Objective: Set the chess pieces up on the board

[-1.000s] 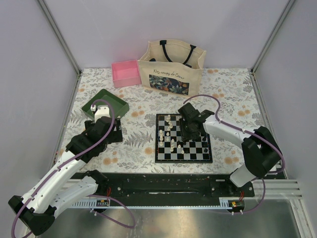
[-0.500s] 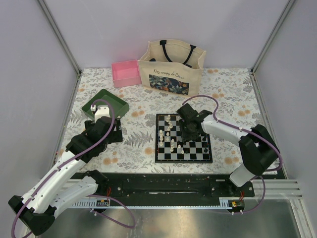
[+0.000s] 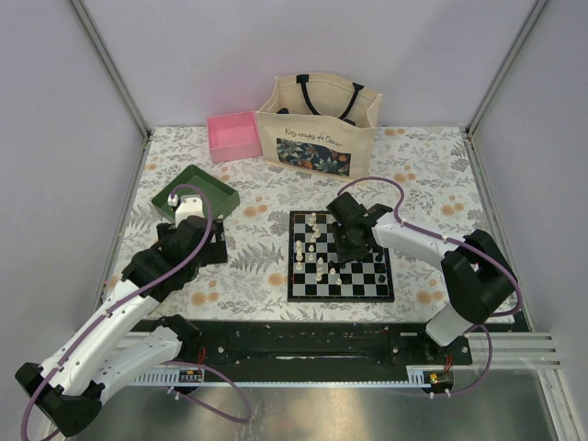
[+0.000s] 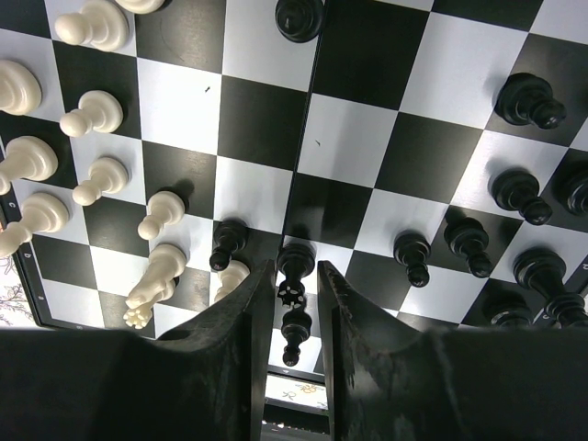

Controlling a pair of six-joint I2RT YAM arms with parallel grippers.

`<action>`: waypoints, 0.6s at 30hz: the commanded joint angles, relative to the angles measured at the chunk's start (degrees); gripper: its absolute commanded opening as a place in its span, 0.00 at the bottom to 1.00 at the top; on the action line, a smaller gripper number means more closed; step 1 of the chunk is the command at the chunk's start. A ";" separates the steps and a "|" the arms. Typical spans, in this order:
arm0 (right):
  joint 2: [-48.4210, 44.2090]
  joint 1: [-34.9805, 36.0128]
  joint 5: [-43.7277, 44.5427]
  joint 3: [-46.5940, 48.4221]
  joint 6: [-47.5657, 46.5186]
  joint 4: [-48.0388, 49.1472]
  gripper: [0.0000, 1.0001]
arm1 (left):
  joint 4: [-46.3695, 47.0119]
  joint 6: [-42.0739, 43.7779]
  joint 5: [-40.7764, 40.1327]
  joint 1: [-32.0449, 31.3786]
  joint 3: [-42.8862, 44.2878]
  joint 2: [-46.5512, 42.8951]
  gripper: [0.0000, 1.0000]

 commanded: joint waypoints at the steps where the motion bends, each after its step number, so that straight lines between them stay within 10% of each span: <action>1: 0.28 0.64 -0.06 2.48 -0.18 -0.51 0.35 | 2.05 0.58 -0.03 0.27 1.57 -0.59 0.99; 18: 0.81 1.25 -0.24 2.04 0.09 -0.42 0.34 | 1.97 0.76 0.06 0.27 1.57 -0.33 0.99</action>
